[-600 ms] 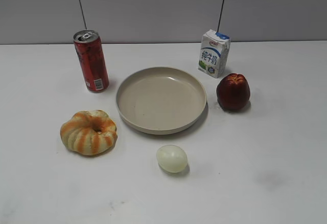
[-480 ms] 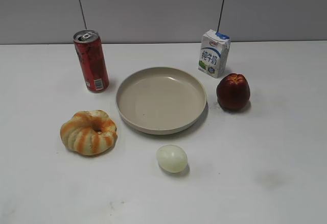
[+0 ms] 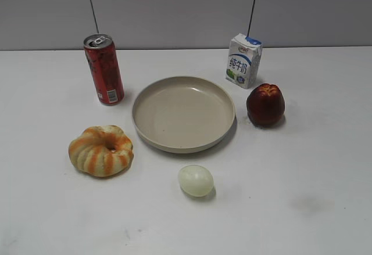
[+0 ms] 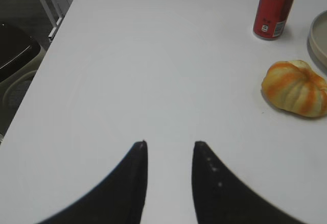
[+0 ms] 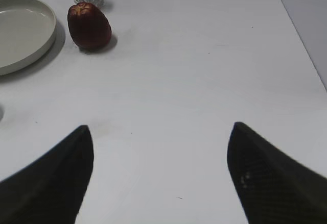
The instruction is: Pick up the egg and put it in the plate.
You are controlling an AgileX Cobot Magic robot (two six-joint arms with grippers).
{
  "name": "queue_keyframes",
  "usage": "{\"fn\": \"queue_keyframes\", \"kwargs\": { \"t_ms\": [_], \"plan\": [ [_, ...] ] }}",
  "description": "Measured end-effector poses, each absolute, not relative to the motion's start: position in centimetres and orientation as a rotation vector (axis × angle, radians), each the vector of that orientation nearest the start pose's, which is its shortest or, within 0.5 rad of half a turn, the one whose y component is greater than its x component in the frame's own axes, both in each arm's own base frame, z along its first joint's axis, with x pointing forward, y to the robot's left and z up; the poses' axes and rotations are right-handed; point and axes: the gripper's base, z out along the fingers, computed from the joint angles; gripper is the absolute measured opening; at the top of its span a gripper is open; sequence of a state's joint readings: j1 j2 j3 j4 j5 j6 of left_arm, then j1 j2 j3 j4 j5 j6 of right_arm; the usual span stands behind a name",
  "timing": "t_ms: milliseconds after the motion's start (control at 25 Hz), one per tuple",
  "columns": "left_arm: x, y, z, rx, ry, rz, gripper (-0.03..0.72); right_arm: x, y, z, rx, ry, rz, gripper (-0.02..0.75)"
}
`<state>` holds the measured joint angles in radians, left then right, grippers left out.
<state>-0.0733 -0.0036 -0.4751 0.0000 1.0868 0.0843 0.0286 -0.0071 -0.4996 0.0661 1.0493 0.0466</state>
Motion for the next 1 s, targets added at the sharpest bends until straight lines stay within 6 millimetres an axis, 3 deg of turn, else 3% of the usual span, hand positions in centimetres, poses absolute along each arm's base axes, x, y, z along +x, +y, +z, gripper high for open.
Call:
{"fn": "queue_keyframes", "kwargs": {
  "t_ms": [240, 520, 680, 840, 1000],
  "plan": [
    [-0.4, 0.0, 26.8, 0.165, 2.085, 0.007, 0.236, 0.9, 0.7, 29.7, 0.055, 1.937, 0.175, 0.598],
    [-0.4, 0.0, 26.8, 0.165, 2.085, 0.007, 0.236, 6.7, 0.6, 31.0, 0.088, 1.858, 0.173, 0.594],
    [-0.4, 0.0, 26.8, 0.165, 2.084, 0.007, 0.236, 10.9, 0.7, 30.1, 0.121, 1.949, 0.185, 0.594],
    [-0.4, 0.0, 26.8, 0.165, 2.084, 0.007, 0.236, 15.0, 1.2, 28.0, 0.147, 2.146, 0.238, 0.594],
    [-0.4, 0.0, 26.8, 0.165, 2.084, 0.007, 0.236, 18.2, 3.1, 26.8, 0.025, 2.322, 0.363, 0.594]
  ]
}}
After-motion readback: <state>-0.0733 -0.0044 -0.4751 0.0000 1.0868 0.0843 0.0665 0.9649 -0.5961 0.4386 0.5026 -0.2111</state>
